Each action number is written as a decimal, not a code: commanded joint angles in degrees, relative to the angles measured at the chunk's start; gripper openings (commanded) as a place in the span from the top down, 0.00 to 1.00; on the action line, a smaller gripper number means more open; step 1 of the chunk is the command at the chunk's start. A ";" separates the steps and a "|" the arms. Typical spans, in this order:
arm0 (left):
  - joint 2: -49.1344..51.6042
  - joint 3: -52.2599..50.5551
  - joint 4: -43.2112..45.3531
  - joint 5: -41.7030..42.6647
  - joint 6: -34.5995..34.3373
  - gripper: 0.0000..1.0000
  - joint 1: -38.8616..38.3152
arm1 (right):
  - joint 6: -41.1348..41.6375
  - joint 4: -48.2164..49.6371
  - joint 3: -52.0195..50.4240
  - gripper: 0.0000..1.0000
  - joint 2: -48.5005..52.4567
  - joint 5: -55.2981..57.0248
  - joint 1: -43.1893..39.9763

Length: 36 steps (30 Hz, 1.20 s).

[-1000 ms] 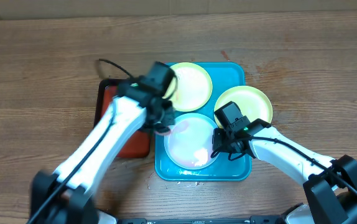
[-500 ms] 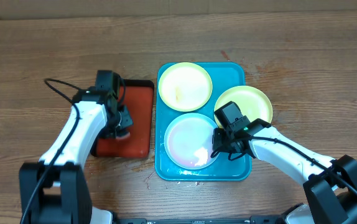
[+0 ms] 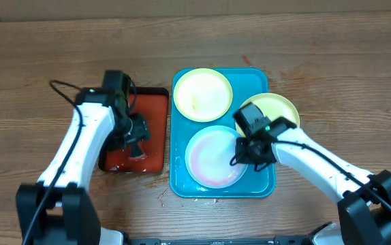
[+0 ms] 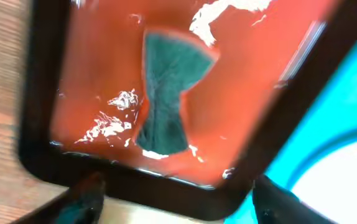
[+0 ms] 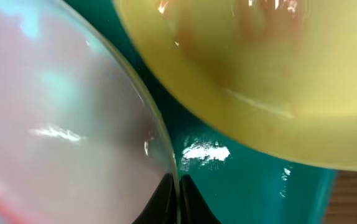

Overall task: Clean dirty plates on tray and stack at the side
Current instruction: 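Lift the white plate with the right gripper and tilt it over the red tray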

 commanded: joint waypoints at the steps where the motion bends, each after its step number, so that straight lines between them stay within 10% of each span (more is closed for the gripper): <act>1: -5.88 9.40 -4.48 0.15 0.85 0.00 0.02 | -6.03 -4.61 11.87 0.96 -0.13 2.80 1.01; 15: -14.67 33.99 -18.03 -0.26 0.61 0.00 0.02 | -8.74 6.34 26.97 0.96 2.86 14.08 11.72; 27: -17.84 34.34 -19.78 -0.52 0.68 0.00 0.00 | -8.81 19.67 27.02 0.96 8.55 50.84 26.95; 36: -16.57 34.29 -22.40 -0.52 0.68 0.00 0.00 | -17.59 22.93 27.06 0.96 8.55 54.29 33.59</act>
